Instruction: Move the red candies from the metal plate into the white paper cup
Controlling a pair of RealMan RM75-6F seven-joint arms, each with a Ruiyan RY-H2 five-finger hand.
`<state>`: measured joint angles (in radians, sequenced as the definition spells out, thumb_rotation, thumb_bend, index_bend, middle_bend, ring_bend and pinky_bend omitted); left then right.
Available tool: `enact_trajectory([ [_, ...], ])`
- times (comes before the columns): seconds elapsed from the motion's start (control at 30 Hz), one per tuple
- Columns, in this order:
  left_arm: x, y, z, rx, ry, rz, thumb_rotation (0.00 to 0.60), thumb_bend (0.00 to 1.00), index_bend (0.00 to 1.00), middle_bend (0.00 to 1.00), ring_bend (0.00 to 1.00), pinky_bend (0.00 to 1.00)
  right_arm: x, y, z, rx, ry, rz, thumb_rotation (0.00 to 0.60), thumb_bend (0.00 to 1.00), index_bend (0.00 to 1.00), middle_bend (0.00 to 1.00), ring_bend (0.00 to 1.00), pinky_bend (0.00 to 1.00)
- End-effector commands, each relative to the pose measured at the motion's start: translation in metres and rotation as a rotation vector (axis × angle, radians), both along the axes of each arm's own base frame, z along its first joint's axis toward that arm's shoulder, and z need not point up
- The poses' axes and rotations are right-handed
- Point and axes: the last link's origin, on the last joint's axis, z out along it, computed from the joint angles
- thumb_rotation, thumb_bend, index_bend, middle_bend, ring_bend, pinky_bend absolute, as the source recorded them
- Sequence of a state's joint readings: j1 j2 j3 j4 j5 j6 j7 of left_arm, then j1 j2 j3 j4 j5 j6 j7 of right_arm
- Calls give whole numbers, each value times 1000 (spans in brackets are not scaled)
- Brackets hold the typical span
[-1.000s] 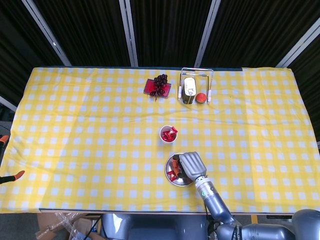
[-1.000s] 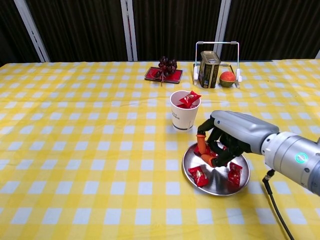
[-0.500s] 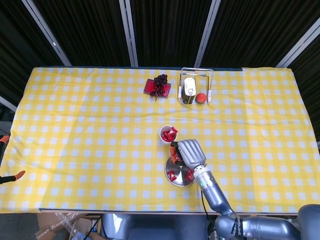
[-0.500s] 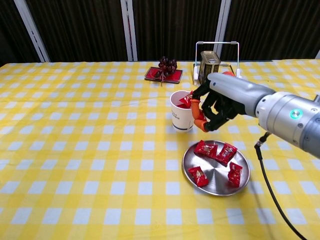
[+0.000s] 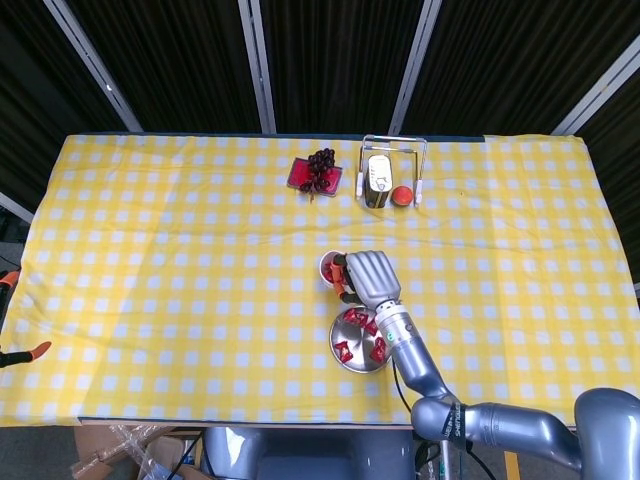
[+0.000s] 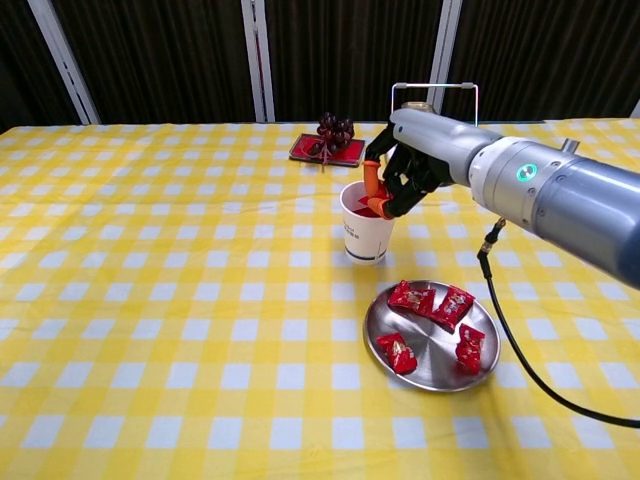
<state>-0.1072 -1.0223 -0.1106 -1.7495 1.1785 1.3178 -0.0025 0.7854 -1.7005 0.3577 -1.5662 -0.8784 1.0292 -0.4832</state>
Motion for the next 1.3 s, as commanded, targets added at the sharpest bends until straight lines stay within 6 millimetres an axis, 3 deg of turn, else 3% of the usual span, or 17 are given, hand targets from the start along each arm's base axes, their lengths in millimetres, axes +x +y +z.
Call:
enact_trajectory([
  [0.03,0,0,0,-2,-2,1,600,42,0,0,0,0,-2,-5,-4,4,7,-16,600,446,608,815,959,1000],
  [0.47,1,0,0,-3,-2,1,600,42,0,0,0,0,-13,-8,-7,4,24,-42,600,446,550,815,959,1000],
  [0.83,1,0,0,1,-1,0,600,42,0,0,0,0,-4,3,-4,17,4,-5,600,446,321,815,959,1000],
  [1.13,1,0,0,3,-1,-6,600,42,0,0,0,0,0,13,4,10,-13,19,600,446,309,815,959,1000],
  [1.3,1,0,1,7,0,-13,600,42,0,0,0,0,-4,26,19,-12,-22,42,600,446,309,815,960,1000],
])
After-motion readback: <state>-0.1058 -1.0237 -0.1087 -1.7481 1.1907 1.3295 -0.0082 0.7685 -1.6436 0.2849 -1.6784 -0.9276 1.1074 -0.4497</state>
